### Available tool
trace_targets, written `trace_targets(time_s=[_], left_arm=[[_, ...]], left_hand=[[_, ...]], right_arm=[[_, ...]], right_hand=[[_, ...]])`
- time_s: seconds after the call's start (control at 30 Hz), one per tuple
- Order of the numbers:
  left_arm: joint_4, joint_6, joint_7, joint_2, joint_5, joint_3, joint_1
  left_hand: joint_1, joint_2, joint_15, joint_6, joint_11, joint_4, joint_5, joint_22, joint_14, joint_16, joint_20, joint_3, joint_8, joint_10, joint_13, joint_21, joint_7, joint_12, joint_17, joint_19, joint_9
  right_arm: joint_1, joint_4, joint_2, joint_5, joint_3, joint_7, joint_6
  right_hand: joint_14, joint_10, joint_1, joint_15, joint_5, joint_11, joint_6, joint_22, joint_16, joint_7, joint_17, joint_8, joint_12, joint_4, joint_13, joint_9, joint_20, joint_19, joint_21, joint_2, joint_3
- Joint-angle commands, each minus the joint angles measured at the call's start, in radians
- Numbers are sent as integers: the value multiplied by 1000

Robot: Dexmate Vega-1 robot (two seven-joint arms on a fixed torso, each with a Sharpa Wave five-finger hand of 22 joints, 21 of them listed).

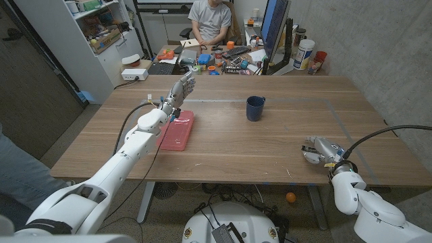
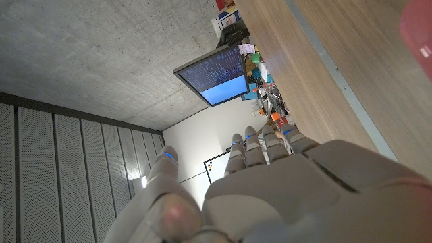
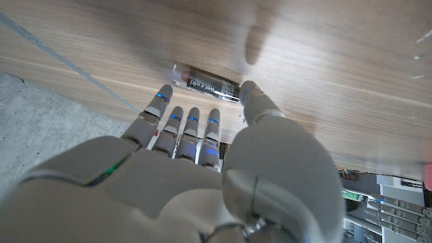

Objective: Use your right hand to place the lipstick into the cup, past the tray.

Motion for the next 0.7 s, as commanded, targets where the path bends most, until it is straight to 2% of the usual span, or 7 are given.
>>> trace_targets(time_s=[0.03, 0.17, 0.3, 0.4, 0.5, 0.63, 0.7], left_arm=[[-11, 13, 6, 4, 0, 1, 4], [-16, 19, 9, 5, 0, 2, 5], [-24, 22, 14, 6, 1, 2, 8], [-29, 24, 17, 7, -1, 1, 11], [-35, 26, 21, 7, -3, 0, 15], [-38, 28, 25, 6, -5, 0, 22], [-38, 28, 27, 4, -8, -1, 25]], left_hand=[[8, 5, -1, 14, -2, -4, 1, 3, -1, 4, 8, 4, 4, -1, 4, 4, 0, 4, 4, 2, 2], [8, 5, -1, 14, 0, -4, 1, 3, -1, 4, 8, 4, 4, -1, 4, 4, 0, 4, 4, 2, 2], [8, 5, -1, 15, -1, -4, 1, 3, -2, 3, 9, 4, 4, -1, 4, 5, -1, 3, 4, 2, 2], [8, 5, -1, 14, 1, -4, 1, 3, -2, 4, 9, 4, 4, -1, 4, 5, 0, 3, 4, 1, 2], [8, 5, 0, 15, 2, -4, 1, 3, -2, 3, 9, 3, 4, -2, 4, 5, 1, 3, 4, 1, 3], [7, 6, 0, 15, 1, -4, 1, 3, -2, 3, 9, 3, 4, -5, 4, 5, 1, 2, 4, 2, 3], [7, 6, 0, 15, -2, -4, 1, 3, -3, 3, 8, 3, 3, -6, 4, 5, 1, 1, 4, 1, 3]], right_arm=[[3, 76, 20, 6, 1, -63, 60], [3, 101, 31, 4, -1, -83, 80], [11, 129, 47, -23, -23, -113, 85], [24, 149, 56, -50, -47, -123, 82], [43, 173, 76, -88, -79, -139, 65], [54, 194, 99, -124, -100, -164, 56], [56, 199, 106, -135, -103, -172, 56]], right_hand=[[50, 35, 35, -12, 7, -5, 36, 3, 21, -7, 6, 11, 14, -3, 4, 6, 10, 54, 16, 6, 9], [68, 56, 55, -23, 6, -21, 54, 4, 29, -9, 9, 13, 18, -4, 5, 7, 25, 93, 25, 7, 5], [112, 85, 86, -36, 4, -30, 98, 5, 49, -15, 14, 23, 23, -3, 6, 7, 23, 149, 37, 14, 0], [159, 127, 118, -43, 1, -47, 156, 5, 74, -27, 26, 37, 32, -2, 7, 9, 3, 210, 49, 20, -10], [207, 170, 156, -52, -1, -66, 227, 5, 107, -47, 48, 55, 40, -1, 10, 10, -39, 272, 59, 25, -28], [306, 280, 203, -84, -6, -101, 358, 8, 181, -73, 104, 95, 75, 5, 20, 15, -90, 342, 69, 40, -66], [343, 340, 216, -100, -9, -114, 412, 10, 216, -73, 135, 114, 100, 10, 31, 18, -99, 376, 78, 48, -87]])
